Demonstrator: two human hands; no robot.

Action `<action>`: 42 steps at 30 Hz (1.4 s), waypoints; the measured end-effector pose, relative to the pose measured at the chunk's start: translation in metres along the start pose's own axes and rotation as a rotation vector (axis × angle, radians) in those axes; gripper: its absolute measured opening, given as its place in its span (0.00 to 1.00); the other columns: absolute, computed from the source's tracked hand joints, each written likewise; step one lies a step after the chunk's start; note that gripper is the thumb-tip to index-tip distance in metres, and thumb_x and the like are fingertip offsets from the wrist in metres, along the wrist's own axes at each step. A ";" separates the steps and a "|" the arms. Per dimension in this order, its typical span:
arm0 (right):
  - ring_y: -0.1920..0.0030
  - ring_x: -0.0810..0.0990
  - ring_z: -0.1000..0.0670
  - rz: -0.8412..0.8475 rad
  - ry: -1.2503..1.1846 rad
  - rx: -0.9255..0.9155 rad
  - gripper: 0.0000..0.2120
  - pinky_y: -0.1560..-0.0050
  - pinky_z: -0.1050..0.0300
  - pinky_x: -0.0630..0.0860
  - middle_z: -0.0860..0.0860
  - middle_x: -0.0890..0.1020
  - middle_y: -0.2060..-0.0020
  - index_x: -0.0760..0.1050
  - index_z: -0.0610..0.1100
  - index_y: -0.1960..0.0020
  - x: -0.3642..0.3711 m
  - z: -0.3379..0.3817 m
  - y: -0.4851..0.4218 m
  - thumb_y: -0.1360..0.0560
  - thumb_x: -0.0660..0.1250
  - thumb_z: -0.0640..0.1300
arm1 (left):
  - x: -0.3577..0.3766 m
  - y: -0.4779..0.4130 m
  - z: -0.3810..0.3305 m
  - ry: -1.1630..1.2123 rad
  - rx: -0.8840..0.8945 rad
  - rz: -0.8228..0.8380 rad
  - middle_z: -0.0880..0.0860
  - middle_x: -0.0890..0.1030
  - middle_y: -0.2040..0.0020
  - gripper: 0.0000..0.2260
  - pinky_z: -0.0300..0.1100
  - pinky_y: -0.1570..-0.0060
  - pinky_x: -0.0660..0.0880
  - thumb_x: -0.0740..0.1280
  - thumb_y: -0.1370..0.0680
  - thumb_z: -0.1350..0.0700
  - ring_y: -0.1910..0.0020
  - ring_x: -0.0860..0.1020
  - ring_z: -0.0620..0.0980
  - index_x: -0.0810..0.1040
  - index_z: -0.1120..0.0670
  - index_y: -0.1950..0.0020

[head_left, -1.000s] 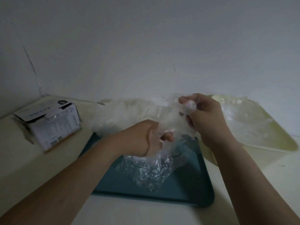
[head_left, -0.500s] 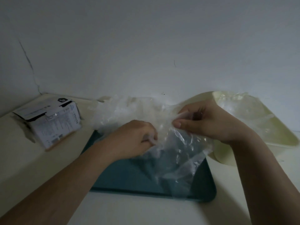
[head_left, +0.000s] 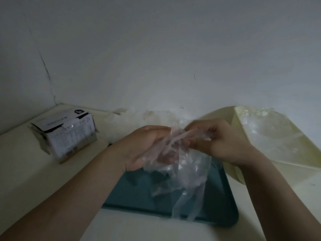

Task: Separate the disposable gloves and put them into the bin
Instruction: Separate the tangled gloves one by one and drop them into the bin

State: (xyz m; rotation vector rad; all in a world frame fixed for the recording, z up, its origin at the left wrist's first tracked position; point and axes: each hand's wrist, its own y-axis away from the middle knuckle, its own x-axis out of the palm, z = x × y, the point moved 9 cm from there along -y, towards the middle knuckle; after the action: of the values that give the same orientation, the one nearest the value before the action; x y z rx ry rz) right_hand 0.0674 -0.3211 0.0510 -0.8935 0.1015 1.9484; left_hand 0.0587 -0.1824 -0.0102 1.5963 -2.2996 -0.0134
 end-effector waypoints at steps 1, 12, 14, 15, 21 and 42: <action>0.51 0.86 0.51 -0.057 -0.054 0.035 0.02 0.43 0.51 0.81 0.52 0.88 0.55 0.88 0.46 0.53 -0.004 -0.004 0.000 0.24 0.76 0.42 | 0.000 0.000 -0.001 0.038 -0.008 0.014 0.58 0.85 0.50 0.16 0.45 0.62 0.83 0.66 0.17 0.47 0.59 0.84 0.53 0.87 0.57 0.43; 0.65 0.82 0.45 -0.178 -0.271 0.280 0.04 0.60 0.52 0.82 0.41 0.86 0.63 0.87 0.42 0.58 -0.016 -0.029 0.005 0.27 0.78 0.42 | -0.025 -0.019 0.002 -0.114 0.145 -0.082 0.55 0.87 0.40 0.18 0.49 0.43 0.83 0.77 0.24 0.50 0.39 0.84 0.53 0.84 0.58 0.37; 0.67 0.81 0.49 -0.074 -0.212 0.265 0.02 0.63 0.59 0.80 0.43 0.87 0.63 0.87 0.43 0.57 -0.006 -0.023 0.004 0.27 0.78 0.42 | -0.024 -0.019 0.003 -0.147 0.141 -0.081 0.56 0.87 0.45 0.14 0.49 0.41 0.81 0.76 0.24 0.54 0.42 0.85 0.54 0.86 0.59 0.42; 0.67 0.81 0.50 -0.053 -0.186 0.262 0.02 0.64 0.61 0.80 0.45 0.87 0.64 0.87 0.44 0.57 -0.003 -0.022 0.004 0.27 0.78 0.42 | -0.026 -0.018 0.002 -0.157 0.147 -0.095 0.57 0.88 0.49 0.11 0.46 0.44 0.82 0.77 0.25 0.56 0.47 0.86 0.54 0.87 0.60 0.45; 0.66 0.82 0.44 -0.250 -0.272 0.290 0.11 0.63 0.53 0.79 0.42 0.85 0.64 0.84 0.38 0.59 -0.029 -0.041 0.007 0.26 0.78 0.45 | -0.055 -0.015 -0.008 0.007 0.244 -0.358 0.57 0.87 0.58 0.01 0.40 0.61 0.82 0.76 0.25 0.61 0.59 0.84 0.51 0.86 0.57 0.55; 0.72 0.74 0.49 -0.633 -0.406 0.270 0.08 0.73 0.57 0.72 0.46 0.85 0.65 0.82 0.34 0.48 -0.115 -0.035 0.026 0.21 0.73 0.39 | -0.016 -0.023 -0.041 0.150 0.275 -0.274 0.61 0.86 0.43 0.09 0.56 0.48 0.84 0.66 0.15 0.57 0.45 0.86 0.58 0.83 0.60 0.39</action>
State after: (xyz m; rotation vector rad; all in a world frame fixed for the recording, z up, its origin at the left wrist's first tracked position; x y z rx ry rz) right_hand 0.0978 -0.4337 0.0896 -0.2841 -0.1403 1.4344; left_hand 0.0963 -0.1685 0.0198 1.9636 -2.0219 0.3577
